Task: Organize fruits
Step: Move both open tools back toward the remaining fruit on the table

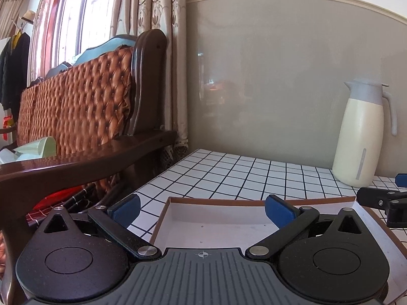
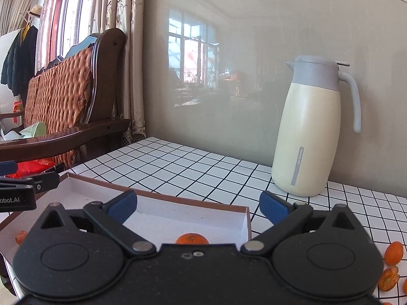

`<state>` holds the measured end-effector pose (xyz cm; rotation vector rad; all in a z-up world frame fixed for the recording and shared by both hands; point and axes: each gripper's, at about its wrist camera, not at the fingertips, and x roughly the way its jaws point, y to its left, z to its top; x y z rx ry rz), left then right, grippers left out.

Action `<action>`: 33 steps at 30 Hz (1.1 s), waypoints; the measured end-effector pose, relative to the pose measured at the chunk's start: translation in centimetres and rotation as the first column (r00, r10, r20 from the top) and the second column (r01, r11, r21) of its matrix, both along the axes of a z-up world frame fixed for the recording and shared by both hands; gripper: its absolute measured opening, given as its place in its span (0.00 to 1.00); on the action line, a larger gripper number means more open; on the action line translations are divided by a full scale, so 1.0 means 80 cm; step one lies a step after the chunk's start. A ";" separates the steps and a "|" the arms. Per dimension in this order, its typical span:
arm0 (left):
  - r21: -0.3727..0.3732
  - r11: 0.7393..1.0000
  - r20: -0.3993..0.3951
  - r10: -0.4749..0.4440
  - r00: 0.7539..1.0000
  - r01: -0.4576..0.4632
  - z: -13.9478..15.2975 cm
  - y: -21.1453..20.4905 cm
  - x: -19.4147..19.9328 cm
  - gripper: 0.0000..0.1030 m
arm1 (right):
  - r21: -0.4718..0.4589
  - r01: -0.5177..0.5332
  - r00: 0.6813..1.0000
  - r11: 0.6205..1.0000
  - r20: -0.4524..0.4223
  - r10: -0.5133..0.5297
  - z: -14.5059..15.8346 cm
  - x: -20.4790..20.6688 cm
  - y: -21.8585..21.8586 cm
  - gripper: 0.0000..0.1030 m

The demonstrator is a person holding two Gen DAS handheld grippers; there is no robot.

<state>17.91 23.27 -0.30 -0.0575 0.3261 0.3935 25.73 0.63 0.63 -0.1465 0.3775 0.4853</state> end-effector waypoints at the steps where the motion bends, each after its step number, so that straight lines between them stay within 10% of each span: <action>1: -0.001 1.000 0.001 -0.003 1.000 0.003 0.001 -0.002 -0.002 1.00 | -0.002 0.000 1.000 1.000 0.003 0.000 0.001 -0.002 0.000 0.94; 33: -0.009 0.977 0.010 -0.214 0.977 0.214 0.006 -0.173 -0.086 1.00 | -0.004 0.110 0.990 0.994 0.092 -0.109 0.033 -0.134 -0.137 0.85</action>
